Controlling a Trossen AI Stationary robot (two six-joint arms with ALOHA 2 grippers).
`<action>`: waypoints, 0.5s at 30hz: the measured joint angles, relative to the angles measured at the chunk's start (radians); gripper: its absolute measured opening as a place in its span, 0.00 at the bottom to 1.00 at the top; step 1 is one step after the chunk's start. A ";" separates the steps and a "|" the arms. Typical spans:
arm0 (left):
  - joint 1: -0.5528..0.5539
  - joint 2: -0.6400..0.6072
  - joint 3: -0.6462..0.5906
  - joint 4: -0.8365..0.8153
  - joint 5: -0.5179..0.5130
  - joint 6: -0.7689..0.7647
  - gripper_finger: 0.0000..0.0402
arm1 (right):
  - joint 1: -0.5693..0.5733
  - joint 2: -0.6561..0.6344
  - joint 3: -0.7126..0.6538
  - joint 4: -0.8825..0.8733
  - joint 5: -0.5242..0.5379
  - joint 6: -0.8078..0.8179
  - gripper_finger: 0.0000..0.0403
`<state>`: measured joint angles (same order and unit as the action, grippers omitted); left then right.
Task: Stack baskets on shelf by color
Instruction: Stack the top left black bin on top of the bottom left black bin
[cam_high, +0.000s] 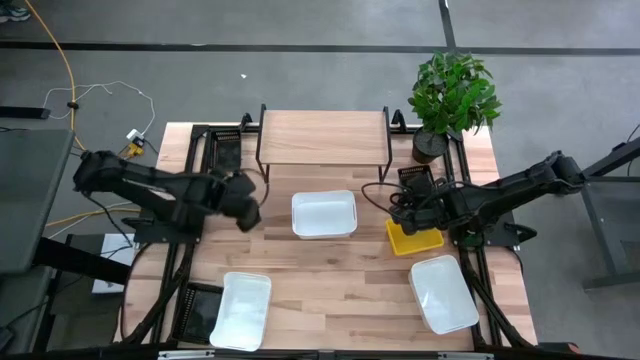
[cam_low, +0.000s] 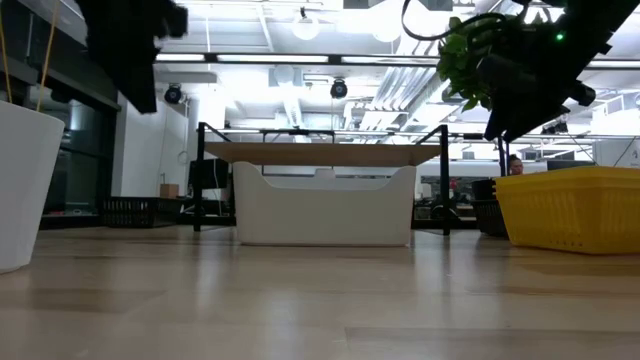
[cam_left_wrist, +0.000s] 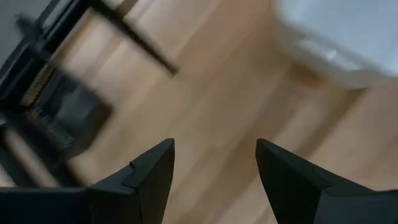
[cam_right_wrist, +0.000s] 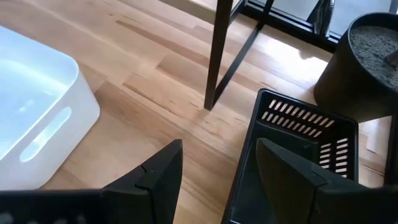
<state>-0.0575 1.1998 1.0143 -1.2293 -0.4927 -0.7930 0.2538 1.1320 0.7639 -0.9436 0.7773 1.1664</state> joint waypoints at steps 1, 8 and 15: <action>0.042 0.005 -0.001 -0.005 0.008 0.028 0.53 | 0.001 0.000 0.000 0.000 0.000 0.000 0.48; 0.318 0.045 -0.004 -0.004 0.029 0.202 0.53 | 0.002 0.000 0.000 0.009 -0.001 -0.003 0.48; 0.515 0.125 -0.009 0.005 0.016 0.254 0.53 | 0.002 0.000 0.000 0.014 -0.002 -0.023 0.48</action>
<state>0.4579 1.3246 1.0057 -1.2243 -0.4770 -0.5389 0.2562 1.1320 0.7639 -0.9295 0.7757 1.1435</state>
